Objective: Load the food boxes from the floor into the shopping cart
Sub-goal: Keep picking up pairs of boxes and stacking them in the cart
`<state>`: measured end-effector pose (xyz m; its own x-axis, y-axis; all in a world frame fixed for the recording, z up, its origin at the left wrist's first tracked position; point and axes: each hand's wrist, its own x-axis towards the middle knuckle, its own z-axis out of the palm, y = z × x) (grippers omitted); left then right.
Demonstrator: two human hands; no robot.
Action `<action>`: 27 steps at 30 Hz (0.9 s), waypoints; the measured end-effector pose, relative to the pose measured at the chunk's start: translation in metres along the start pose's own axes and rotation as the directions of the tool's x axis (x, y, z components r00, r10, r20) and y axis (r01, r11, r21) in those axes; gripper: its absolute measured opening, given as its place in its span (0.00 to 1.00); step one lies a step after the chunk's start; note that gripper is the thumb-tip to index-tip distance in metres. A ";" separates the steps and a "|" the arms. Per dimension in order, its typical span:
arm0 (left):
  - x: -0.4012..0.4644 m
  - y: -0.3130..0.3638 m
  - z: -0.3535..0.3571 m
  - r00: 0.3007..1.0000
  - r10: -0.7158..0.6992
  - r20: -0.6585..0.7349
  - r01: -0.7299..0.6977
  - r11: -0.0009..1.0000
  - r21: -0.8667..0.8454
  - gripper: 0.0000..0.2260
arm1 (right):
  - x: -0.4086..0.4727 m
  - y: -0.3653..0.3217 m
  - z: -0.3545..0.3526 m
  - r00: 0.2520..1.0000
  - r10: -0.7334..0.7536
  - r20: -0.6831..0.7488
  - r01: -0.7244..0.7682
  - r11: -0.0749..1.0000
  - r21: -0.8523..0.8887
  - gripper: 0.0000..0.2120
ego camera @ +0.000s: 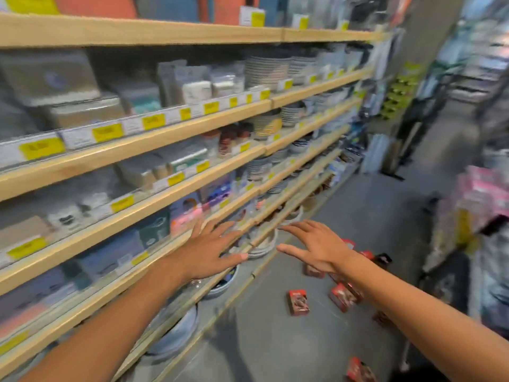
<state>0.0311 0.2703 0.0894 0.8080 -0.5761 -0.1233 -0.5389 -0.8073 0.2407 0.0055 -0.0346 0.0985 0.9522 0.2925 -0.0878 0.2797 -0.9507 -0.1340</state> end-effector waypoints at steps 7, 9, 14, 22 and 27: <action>0.057 0.056 0.023 0.964 0.257 0.065 -0.258 0.966 0.008 0.53 | -0.094 0.041 0.005 0.937 0.347 -0.048 -0.347 0.938 0.004 0.42; 0.068 0.079 0.034 0.943 0.309 0.124 -0.309 0.951 -0.020 0.52 | -0.124 0.051 0.009 0.911 0.412 -0.035 -0.412 0.911 0.018 0.44; 0.105 0.126 0.056 0.886 0.418 0.204 -0.423 0.906 -0.020 0.58 | -0.178 0.091 0.018 0.819 0.572 -0.032 -0.569 0.819 0.074 0.38; 0.205 0.187 0.070 0.824 0.495 0.276 -0.525 0.850 0.041 0.39 | -0.200 0.184 0.035 0.735 0.677 -0.031 -0.658 0.724 0.207 0.36; 0.276 0.224 0.074 0.780 0.552 0.296 -0.594 0.801 0.073 0.35 | -0.190 0.253 0.038 0.730 0.682 -0.032 -0.652 0.711 0.265 0.37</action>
<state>0.1153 -0.0791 0.0382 0.2624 -0.9325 -0.2480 -0.9292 -0.3135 0.1957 -0.1092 -0.3270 0.0440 0.8903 -0.4382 -0.1239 -0.4546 -0.8390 -0.2991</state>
